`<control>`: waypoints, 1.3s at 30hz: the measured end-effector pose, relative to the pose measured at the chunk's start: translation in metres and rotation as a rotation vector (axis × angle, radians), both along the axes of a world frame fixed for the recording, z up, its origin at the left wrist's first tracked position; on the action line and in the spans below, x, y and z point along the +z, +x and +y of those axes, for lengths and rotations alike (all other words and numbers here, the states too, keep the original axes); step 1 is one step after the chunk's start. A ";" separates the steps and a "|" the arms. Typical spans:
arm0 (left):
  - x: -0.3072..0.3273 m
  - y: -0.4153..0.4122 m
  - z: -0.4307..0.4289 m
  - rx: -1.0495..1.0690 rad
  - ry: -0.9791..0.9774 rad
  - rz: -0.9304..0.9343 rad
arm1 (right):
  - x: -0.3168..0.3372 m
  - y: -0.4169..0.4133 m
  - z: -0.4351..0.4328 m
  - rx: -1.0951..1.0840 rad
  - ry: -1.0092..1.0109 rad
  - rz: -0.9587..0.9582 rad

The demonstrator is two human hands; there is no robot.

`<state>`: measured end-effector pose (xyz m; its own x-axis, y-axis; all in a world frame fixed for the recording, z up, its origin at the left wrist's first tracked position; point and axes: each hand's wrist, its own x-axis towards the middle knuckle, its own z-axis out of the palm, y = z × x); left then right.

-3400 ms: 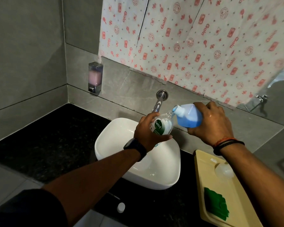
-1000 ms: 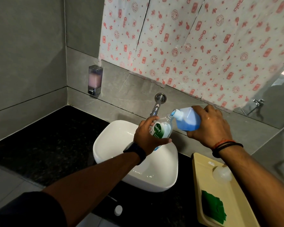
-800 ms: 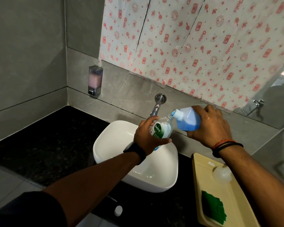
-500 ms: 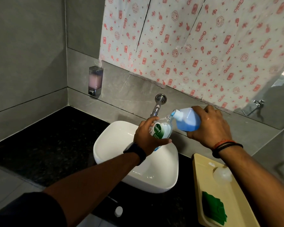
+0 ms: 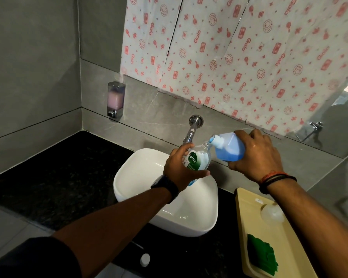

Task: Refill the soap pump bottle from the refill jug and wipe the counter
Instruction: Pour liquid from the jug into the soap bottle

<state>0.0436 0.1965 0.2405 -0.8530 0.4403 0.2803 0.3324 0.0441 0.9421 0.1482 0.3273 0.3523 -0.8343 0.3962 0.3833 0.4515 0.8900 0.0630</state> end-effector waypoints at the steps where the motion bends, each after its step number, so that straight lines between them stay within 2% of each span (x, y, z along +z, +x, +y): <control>1: 0.000 0.000 0.000 -0.002 -0.004 0.000 | 0.000 0.000 0.000 -0.001 0.001 -0.002; 39: -0.002 0.000 0.002 -0.005 0.002 0.012 | 0.003 0.003 -0.001 -0.023 -0.002 -0.028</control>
<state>0.0435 0.1988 0.2386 -0.8473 0.4441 0.2912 0.3437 0.0408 0.9382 0.1507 0.3259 0.3552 -0.8354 0.4160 0.3593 0.4699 0.8796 0.0738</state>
